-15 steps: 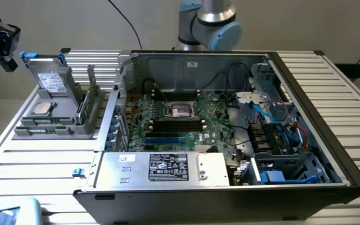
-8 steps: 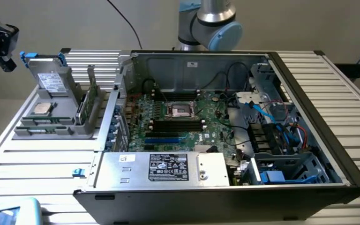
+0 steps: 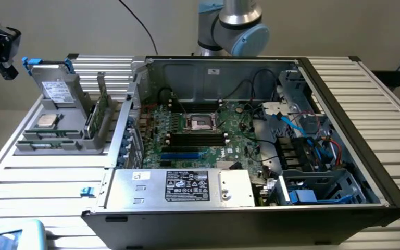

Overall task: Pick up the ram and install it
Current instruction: 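Pick up the ram and move it above insertion slot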

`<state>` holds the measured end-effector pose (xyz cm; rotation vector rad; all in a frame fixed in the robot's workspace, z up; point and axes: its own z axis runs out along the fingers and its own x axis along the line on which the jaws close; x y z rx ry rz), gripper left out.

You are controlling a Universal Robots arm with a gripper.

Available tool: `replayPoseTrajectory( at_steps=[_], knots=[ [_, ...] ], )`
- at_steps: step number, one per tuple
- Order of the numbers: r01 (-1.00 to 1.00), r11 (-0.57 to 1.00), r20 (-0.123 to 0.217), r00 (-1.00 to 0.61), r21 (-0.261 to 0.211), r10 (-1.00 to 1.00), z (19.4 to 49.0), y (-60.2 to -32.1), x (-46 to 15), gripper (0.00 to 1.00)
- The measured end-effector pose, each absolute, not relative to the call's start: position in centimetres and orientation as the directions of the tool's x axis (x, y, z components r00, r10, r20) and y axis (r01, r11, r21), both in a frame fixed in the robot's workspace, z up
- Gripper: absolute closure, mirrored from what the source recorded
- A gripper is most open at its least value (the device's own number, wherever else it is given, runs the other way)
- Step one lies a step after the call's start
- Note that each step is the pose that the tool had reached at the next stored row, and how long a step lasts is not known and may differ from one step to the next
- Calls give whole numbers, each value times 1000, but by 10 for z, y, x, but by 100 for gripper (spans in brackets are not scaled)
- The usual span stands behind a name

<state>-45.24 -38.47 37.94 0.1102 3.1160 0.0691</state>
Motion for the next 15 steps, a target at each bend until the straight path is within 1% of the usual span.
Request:
replayPoseTrajectory(
  at_steps=[3, 15],
  knots=[
    [54, 998, -21, -998, 45, 55, 379, -385, -452, 89],
    [-164, 985, -21, -986, 45, -163, 379, -385, -452, 89]
  ],
)
